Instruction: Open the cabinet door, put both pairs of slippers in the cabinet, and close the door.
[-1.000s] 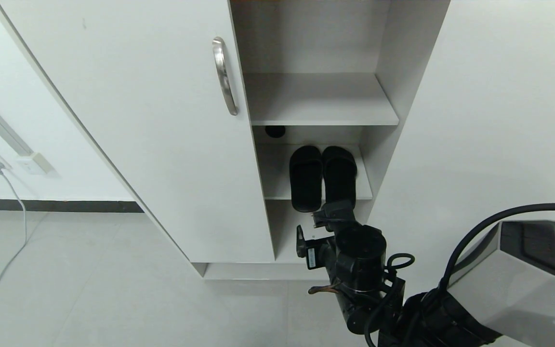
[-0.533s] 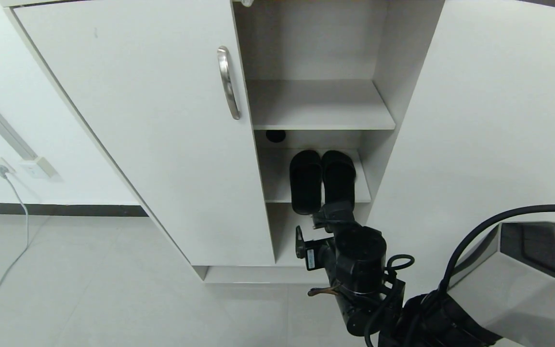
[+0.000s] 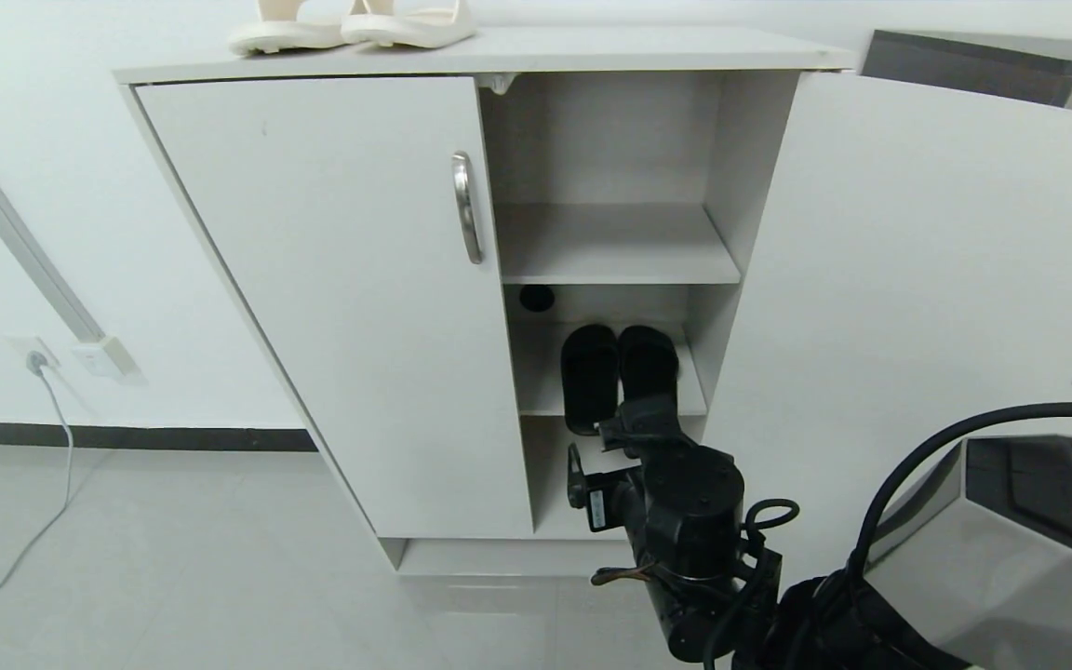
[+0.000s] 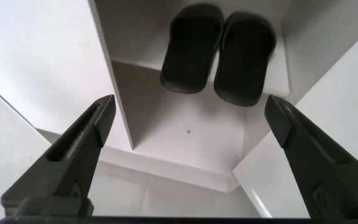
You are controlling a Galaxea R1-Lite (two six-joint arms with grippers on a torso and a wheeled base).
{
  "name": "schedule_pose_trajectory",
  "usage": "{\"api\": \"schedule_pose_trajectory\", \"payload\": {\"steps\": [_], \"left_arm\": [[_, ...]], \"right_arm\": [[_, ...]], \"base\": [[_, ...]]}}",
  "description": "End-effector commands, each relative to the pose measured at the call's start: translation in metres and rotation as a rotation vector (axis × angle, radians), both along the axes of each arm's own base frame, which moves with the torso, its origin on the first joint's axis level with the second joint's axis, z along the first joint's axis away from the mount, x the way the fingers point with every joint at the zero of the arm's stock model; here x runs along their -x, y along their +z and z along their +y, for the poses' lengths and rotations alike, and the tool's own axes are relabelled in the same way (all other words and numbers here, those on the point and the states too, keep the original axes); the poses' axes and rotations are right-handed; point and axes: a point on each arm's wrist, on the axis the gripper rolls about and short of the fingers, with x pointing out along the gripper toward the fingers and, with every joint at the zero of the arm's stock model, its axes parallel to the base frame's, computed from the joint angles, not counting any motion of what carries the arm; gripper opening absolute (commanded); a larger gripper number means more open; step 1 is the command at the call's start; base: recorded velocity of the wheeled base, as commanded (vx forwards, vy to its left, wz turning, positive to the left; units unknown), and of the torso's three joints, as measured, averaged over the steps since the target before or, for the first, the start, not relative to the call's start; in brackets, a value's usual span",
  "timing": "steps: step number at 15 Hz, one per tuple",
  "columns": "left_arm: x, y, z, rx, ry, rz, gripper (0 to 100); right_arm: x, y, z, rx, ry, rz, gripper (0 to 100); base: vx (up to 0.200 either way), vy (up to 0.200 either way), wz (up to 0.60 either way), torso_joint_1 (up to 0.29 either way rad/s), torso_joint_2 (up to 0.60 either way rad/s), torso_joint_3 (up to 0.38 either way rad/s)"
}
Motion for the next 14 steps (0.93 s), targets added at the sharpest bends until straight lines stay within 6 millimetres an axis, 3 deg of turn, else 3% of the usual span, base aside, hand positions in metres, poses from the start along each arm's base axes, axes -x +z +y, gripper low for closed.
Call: {"api": "schedule_pose_trajectory", "payload": {"steps": [1, 7, 14], "left_arm": [[0.0, 0.0001, 0.0, 0.0, 0.0, -0.001, 0], [0.0, 0.0001, 0.0, -0.002, 0.0, -0.001, 0], [0.0, 0.0001, 0.0, 0.001, 0.0, -0.001, 0]], "right_arm": [[0.0002, -0.0014, -0.0006, 0.004, -0.001, 0.003, 100], [0.0026, -0.0042, -0.0038, 0.021, 0.003, 0.014, 100], [0.001, -0.0077, -0.0057, 0.029, -0.006, 0.02, 100]], "base": [[0.0, 0.0, 0.0, 0.002, 0.0, 0.207], [0.0, 0.0, 0.0, 0.002, 0.0, 0.2], [0.0, 0.0, 0.0, 0.001, 0.0, 0.016]]}}
